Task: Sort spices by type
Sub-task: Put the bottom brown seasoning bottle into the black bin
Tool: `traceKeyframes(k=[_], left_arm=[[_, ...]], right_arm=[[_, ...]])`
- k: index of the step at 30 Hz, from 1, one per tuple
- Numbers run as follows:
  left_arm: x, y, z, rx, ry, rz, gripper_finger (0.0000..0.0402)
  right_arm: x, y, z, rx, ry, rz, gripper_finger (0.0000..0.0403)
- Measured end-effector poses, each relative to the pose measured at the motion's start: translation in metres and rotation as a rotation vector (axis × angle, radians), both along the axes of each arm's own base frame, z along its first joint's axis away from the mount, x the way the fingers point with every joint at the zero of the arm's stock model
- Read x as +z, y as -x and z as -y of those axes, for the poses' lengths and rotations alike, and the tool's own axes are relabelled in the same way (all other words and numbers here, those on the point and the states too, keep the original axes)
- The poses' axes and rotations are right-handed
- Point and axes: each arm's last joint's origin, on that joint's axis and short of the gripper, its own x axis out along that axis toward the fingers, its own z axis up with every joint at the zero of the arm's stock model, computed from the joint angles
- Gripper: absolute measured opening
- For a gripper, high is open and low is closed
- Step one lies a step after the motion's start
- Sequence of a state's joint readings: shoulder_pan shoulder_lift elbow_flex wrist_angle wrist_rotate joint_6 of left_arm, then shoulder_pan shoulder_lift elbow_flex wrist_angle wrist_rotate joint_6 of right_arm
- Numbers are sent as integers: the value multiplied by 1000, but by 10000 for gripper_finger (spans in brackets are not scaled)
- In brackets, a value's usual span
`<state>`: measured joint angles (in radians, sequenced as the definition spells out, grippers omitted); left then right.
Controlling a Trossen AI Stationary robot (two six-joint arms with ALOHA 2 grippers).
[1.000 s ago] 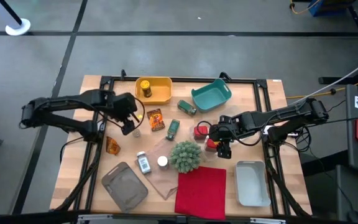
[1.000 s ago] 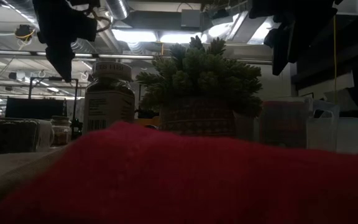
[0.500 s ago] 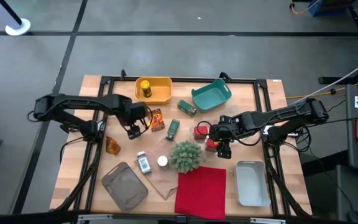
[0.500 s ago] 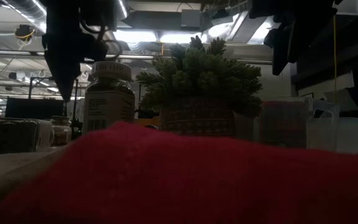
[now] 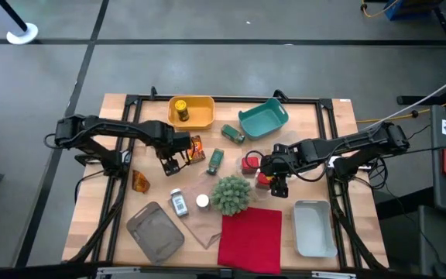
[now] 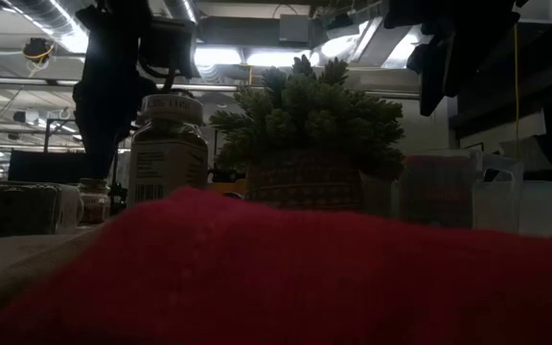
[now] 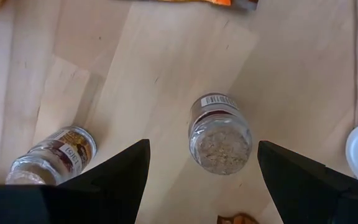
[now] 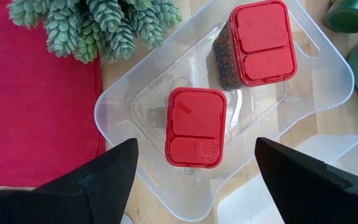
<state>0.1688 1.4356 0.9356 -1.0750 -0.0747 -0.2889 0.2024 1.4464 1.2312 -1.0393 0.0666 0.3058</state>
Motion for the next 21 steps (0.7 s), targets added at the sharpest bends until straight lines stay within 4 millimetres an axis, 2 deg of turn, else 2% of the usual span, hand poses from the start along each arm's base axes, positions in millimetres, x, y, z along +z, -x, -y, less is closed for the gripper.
traceKeyframes(k=[9, 16, 21], left_arm=[[-6, -3, 0, 0, 12, 0, 282], [-27, 6, 3, 1, 65, -15, 282], [-37, 4, 3, 0, 58, 40, 282]], right_arm=[[0, 0, 0, 0, 0, -1, 324], [0, 0, 0, 0, 0, -1, 324], [0, 0, 0, 0, 0, -1, 324]])
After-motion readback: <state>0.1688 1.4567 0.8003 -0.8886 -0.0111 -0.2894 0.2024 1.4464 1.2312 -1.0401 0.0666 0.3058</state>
